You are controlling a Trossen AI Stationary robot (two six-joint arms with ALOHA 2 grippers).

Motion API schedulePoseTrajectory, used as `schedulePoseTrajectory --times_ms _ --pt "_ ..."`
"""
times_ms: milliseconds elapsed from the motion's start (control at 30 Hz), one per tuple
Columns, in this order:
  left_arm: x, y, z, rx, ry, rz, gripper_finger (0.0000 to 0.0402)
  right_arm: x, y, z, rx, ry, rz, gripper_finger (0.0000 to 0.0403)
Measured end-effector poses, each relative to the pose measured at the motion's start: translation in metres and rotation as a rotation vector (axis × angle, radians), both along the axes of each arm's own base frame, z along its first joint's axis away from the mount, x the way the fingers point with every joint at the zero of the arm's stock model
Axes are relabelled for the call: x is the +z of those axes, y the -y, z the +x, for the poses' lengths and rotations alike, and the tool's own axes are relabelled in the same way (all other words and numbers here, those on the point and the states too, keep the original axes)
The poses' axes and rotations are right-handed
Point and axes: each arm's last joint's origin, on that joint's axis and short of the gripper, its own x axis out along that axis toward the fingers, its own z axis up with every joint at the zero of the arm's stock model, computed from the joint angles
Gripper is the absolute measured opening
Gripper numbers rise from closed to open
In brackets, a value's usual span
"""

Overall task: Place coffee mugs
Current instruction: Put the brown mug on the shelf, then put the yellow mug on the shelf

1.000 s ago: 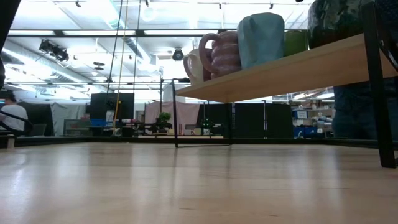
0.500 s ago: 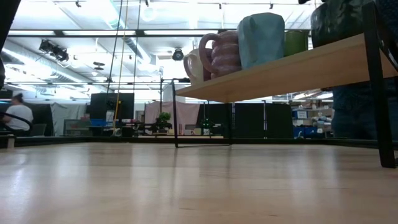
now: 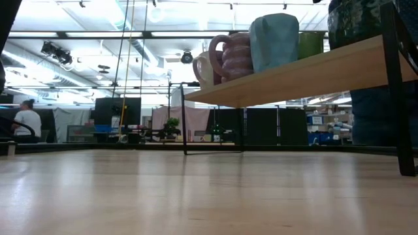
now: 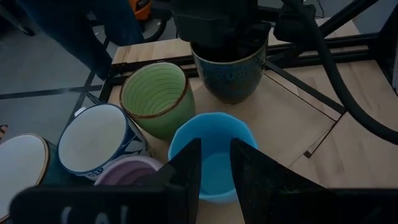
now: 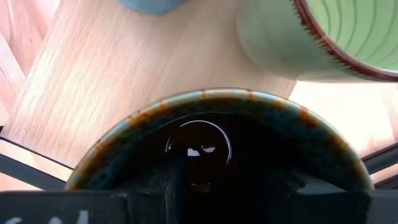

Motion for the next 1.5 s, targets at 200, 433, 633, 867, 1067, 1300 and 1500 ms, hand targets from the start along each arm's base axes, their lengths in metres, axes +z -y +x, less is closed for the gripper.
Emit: schedulePoseTrajectory --times_ms 200,433,633,867,1067,1300,1500 --pt "0.000 0.000 0.000 0.007 0.002 -0.012 0.0091 0.012 0.003 -0.004 -0.002 0.030 0.026 0.0156" --pt "0.000 0.000 0.000 0.006 0.002 -0.010 0.0091 0.030 0.004 -0.007 0.010 0.064 0.100 0.0156" --pt "0.000 0.002 0.001 -0.075 0.003 -0.063 0.0091 0.050 0.006 -0.023 0.048 0.202 0.112 0.0156" --pt "-0.015 -0.005 0.004 -0.100 -0.017 -0.080 0.0091 0.074 0.010 -0.047 0.135 0.446 0.132 0.0156" --pt "-0.019 -0.018 0.004 -0.059 -0.017 -0.120 0.0091 0.094 0.015 -0.060 0.296 0.668 0.042 0.0155" --pt "-0.002 -0.043 -0.007 0.099 0.063 -0.274 0.0091 0.108 0.031 -0.054 0.410 0.807 -0.127 0.0153" --pt "0.005 -0.052 -0.022 0.085 0.021 -0.417 0.0091 0.113 0.046 -0.044 0.424 0.879 -0.163 0.0152"
